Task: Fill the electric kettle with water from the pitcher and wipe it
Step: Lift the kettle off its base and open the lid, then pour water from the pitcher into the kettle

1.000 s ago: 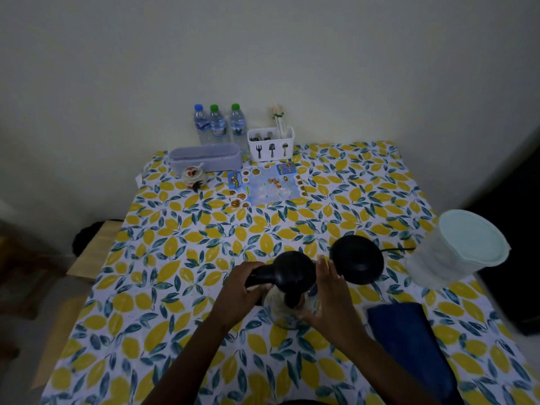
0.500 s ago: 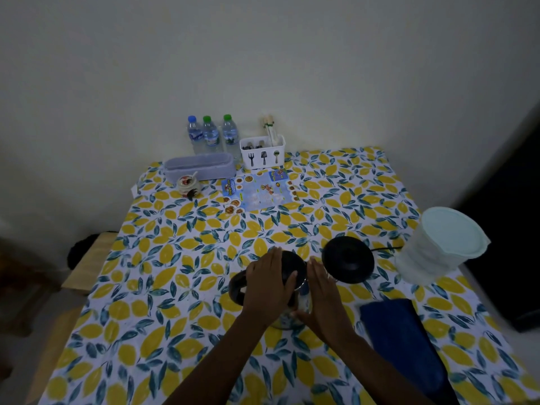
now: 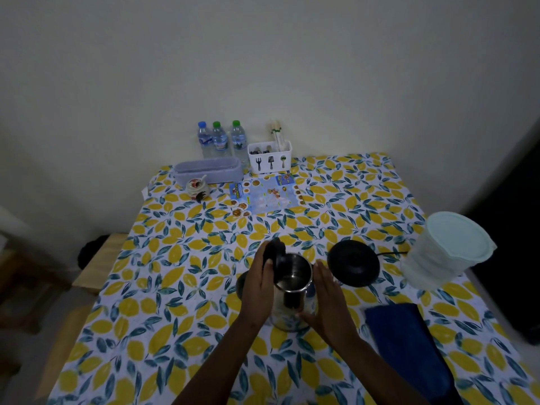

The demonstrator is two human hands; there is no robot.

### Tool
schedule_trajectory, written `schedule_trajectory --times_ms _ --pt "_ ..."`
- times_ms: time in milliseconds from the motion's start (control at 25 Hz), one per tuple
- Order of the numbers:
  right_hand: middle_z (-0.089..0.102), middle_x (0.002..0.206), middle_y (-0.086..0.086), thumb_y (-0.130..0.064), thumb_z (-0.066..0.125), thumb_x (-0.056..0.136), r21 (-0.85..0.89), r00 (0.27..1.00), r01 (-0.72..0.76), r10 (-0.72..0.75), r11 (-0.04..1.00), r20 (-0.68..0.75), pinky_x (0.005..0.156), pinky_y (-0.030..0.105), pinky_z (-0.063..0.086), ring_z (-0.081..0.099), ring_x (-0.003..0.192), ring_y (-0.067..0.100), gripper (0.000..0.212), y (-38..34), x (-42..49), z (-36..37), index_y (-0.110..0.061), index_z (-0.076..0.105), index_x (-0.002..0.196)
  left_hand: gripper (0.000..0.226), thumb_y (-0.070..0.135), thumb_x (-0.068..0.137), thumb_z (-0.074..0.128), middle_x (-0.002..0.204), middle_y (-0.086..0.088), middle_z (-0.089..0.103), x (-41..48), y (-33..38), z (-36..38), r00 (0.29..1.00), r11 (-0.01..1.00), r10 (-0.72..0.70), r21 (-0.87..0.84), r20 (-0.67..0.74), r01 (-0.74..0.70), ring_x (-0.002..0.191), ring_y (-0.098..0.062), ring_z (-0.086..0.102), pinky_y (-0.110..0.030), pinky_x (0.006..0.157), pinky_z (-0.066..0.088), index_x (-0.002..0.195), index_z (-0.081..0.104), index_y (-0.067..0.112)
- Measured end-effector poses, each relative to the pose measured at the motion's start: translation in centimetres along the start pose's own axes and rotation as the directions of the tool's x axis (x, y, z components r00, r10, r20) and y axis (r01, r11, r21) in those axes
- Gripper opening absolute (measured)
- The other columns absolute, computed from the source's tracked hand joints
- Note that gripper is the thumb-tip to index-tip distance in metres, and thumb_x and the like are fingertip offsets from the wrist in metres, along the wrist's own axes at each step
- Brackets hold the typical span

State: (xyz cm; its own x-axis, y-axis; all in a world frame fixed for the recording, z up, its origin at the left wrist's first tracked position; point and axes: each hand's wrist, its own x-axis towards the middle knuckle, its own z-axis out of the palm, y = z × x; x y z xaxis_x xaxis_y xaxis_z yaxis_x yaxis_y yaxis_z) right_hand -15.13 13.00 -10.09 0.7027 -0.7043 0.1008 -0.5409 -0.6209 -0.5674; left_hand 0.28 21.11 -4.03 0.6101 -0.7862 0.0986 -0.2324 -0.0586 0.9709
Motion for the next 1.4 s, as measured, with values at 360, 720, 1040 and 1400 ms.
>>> schedule_trajectory --times_ms 360,720,1040,1400 --pt "-0.009 0.160 -0.004 -0.038 0.082 0.070 0.016 1.000 -0.011 0.011 1.000 -0.004 0.119 0.038 0.023 -0.001 0.148 0.016 0.120 0.1 0.2 0.6 -0.020 -0.007 0.149 0.035 0.022 0.104 0.037 0.112 0.012 0.070 -1.0 -0.6 -4.4 0.961 0.931 -0.265 -0.280 -0.075 0.235 0.101 0.001 0.066 -0.011 0.075 0.053 0.111 0.065 0.041" --pt "-0.004 0.160 0.000 -0.030 0.083 0.070 -0.016 0.997 -0.066 0.065 0.998 -0.037 0.117 0.039 0.026 0.000 0.147 0.017 0.115 -0.9 0.1 0.5 -0.012 0.003 0.150 0.035 0.026 0.105 0.032 0.140 -0.003 0.053 -2.2 -1.0 -6.7 0.946 0.928 -0.268 -0.312 -0.183 0.203 0.123 -0.015 0.054 -0.036 0.102 0.046 0.135 0.050 0.023" --pt "0.008 0.160 -0.002 -0.029 0.068 0.086 0.024 0.979 -0.158 0.160 0.987 -0.124 0.116 0.035 0.019 0.003 0.148 0.014 0.083 -1.3 -5.5 -1.2 -0.016 0.017 0.150 0.036 0.033 0.099 0.040 0.129 -0.004 0.055 -3.4 0.4 -6.9 0.939 0.867 0.326 0.431 -0.107 -0.252 0.124 -0.012 0.045 -0.019 0.105 0.034 0.127 0.054 0.014" --pt "0.001 0.158 -0.005 -0.039 0.063 0.088 0.060 0.907 -0.390 0.394 0.919 -0.146 0.121 0.043 0.014 0.003 0.148 0.017 0.086 6.3 -8.6 -5.3 -0.017 0.007 0.150 0.040 0.026 0.100 0.045 0.147 -0.002 0.046 -2.1 1.7 6.6 0.821 0.779 0.244 0.400 0.516 -0.483 0.138 -0.016 0.038 -0.033 0.115 0.032 0.140 0.044 0.018"
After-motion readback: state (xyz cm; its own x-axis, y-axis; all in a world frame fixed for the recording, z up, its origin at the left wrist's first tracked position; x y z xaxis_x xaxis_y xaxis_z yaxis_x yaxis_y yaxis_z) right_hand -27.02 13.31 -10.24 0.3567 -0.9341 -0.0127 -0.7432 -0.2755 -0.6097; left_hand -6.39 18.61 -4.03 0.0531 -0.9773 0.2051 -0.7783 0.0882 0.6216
